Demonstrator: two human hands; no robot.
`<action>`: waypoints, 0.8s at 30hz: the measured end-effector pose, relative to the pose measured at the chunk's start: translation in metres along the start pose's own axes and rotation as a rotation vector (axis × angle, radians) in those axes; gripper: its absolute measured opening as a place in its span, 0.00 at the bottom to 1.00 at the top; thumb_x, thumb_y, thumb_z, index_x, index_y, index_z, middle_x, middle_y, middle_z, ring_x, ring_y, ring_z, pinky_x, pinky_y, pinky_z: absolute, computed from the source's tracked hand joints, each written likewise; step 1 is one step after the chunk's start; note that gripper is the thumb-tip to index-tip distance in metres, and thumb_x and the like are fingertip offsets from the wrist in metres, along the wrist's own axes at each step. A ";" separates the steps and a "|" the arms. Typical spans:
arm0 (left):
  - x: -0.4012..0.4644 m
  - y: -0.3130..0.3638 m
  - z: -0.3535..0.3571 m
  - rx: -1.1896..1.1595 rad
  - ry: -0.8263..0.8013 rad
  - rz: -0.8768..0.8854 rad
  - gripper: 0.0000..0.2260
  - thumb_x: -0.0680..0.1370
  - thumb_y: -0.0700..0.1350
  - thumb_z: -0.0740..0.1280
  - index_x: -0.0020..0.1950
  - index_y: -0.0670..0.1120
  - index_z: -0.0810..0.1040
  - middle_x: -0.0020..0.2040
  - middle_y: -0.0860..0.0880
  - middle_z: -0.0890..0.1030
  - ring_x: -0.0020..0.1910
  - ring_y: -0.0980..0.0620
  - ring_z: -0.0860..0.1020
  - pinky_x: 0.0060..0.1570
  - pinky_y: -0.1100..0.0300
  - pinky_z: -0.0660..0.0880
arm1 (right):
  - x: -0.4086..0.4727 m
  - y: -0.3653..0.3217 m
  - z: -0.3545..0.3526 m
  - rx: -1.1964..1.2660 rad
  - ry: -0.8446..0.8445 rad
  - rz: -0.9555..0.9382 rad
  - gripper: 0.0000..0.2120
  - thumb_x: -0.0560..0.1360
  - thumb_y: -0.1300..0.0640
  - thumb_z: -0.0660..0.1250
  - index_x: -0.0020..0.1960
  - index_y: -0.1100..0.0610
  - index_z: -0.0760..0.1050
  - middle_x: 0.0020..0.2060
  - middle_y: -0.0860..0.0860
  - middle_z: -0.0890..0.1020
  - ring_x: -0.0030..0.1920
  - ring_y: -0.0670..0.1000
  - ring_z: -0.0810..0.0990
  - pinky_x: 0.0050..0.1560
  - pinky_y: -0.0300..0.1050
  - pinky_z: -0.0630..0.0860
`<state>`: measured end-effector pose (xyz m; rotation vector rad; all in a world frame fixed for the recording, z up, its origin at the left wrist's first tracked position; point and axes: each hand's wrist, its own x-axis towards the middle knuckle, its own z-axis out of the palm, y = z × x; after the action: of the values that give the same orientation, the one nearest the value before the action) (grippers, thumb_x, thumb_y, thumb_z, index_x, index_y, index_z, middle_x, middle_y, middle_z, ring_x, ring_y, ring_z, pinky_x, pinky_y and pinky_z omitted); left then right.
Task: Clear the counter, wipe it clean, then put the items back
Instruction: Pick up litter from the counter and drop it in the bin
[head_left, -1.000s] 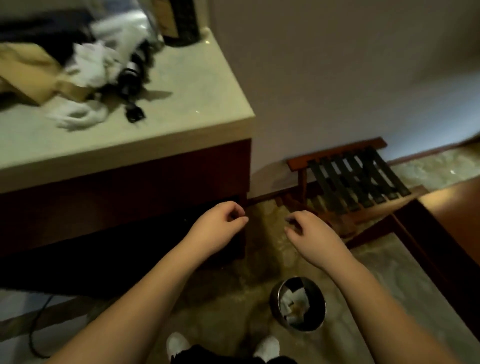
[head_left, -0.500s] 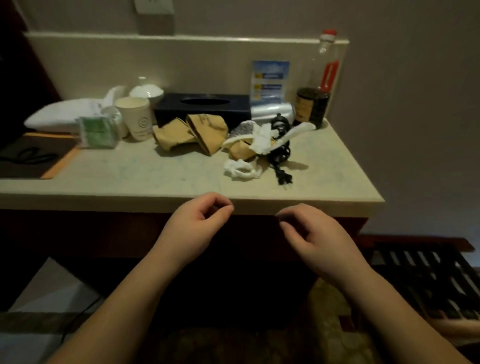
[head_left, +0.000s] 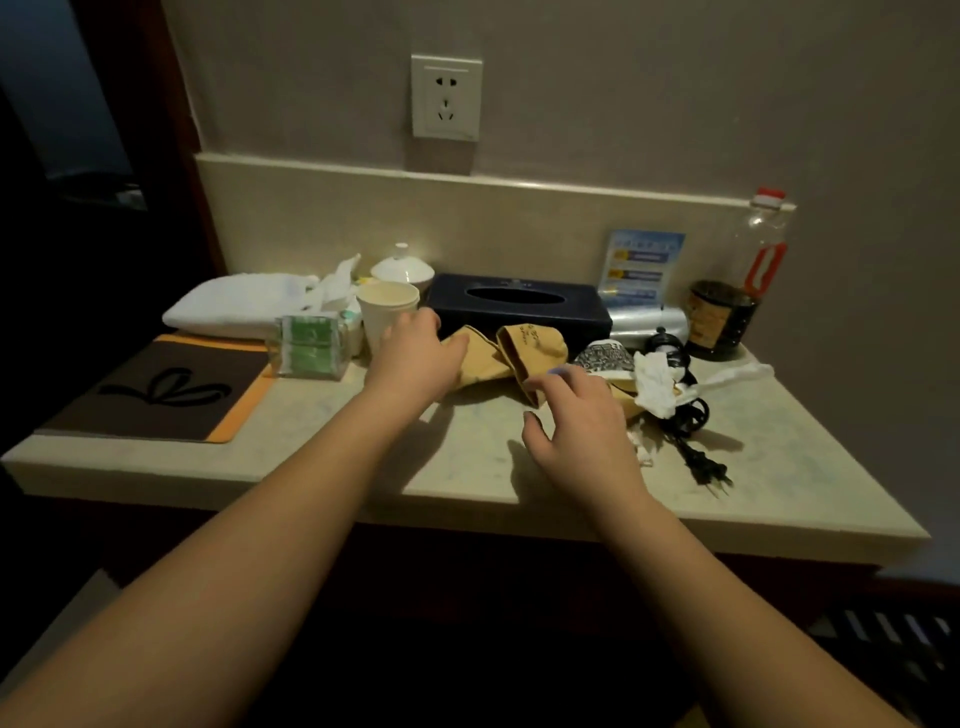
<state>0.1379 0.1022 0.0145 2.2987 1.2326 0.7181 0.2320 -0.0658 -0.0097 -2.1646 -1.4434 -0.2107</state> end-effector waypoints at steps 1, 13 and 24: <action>0.008 0.000 0.003 0.008 -0.034 -0.023 0.23 0.79 0.58 0.62 0.70 0.47 0.69 0.66 0.46 0.72 0.62 0.45 0.73 0.58 0.48 0.75 | 0.007 -0.005 0.004 -0.025 0.006 0.050 0.20 0.77 0.50 0.63 0.67 0.50 0.69 0.63 0.48 0.70 0.64 0.49 0.67 0.67 0.47 0.63; 0.023 -0.014 0.014 0.006 -0.240 -0.080 0.31 0.72 0.51 0.72 0.72 0.47 0.65 0.66 0.46 0.72 0.60 0.46 0.75 0.50 0.55 0.76 | 0.021 -0.009 0.042 -0.203 -0.137 0.195 0.21 0.79 0.46 0.55 0.71 0.43 0.63 0.76 0.52 0.55 0.76 0.56 0.49 0.73 0.59 0.48; -0.008 -0.028 -0.011 -0.143 -0.221 -0.043 0.05 0.76 0.47 0.66 0.49 0.47 0.75 0.45 0.48 0.77 0.41 0.50 0.77 0.34 0.58 0.74 | 0.020 -0.010 0.042 -0.256 -0.156 0.186 0.25 0.79 0.46 0.52 0.75 0.49 0.59 0.75 0.47 0.59 0.74 0.51 0.55 0.71 0.56 0.54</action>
<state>0.1098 0.1116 0.0046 2.1612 1.0901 0.5042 0.2252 -0.0259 -0.0338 -2.5576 -1.3474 -0.1696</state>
